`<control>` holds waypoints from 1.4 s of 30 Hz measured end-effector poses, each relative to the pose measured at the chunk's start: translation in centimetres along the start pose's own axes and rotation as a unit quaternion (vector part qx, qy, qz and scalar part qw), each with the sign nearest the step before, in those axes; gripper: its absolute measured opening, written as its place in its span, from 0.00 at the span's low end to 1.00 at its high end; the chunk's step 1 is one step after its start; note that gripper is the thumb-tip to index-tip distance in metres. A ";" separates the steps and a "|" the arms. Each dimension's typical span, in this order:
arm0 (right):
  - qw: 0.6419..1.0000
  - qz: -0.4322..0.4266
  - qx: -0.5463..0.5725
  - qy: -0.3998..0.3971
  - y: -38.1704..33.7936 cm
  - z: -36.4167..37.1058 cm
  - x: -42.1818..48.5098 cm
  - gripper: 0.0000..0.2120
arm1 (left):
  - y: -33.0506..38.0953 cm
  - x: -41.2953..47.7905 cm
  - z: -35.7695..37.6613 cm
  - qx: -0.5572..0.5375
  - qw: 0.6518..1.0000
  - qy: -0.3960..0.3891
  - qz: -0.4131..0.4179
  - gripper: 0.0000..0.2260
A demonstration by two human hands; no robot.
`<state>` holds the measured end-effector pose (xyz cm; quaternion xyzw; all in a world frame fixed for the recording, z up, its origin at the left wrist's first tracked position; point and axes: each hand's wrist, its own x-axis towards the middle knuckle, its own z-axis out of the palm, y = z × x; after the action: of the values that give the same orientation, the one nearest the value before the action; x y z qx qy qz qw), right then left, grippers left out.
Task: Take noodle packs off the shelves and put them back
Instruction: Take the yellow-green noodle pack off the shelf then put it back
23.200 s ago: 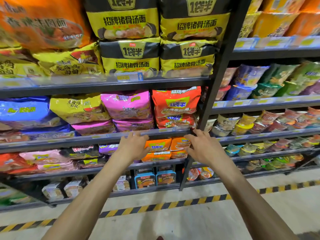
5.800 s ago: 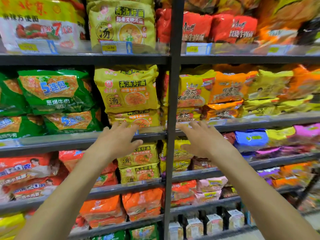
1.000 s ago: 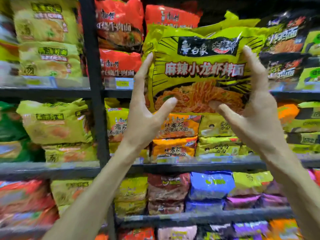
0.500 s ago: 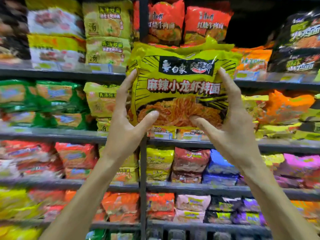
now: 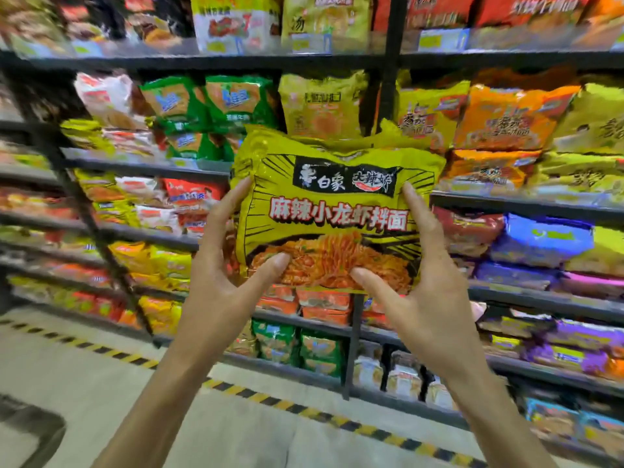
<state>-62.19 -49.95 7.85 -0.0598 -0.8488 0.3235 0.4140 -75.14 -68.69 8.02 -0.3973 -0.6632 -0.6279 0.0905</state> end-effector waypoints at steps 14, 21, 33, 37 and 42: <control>0.991 0.029 0.036 -0.129 -7.9 11.8 -1.8 0.46 | -4.1 -7.1 -13.7 0.008 0.993 0.084 -0.080 0.33; 0.977 0.025 0.101 -0.185 -14.4 25.1 -2.8 0.46 | -7.8 -10.7 -27.5 0.000 0.982 0.149 -0.118 0.33; 0.936 -0.006 0.182 -0.300 -27.5 48.7 -1.8 0.45 | -12.7 -15.4 -51.0 0.059 0.949 0.261 -0.165 0.33; 0.923 -0.019 0.206 -0.325 -29.9 53.9 -0.5 0.45 | -14.0 -15.2 -55.9 0.092 0.938 0.285 -0.173 0.33; 0.909 -0.021 0.223 -0.351 -30.9 59.4 1.7 0.44 | -16.9 -13.9 -59.7 0.106 0.928 0.309 -0.177 0.33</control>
<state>-102.25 -103.23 0.90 0.1692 -0.8463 0.4954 0.0989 -99.30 -126.67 -1.73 -0.0478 -0.7245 -0.6513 0.2206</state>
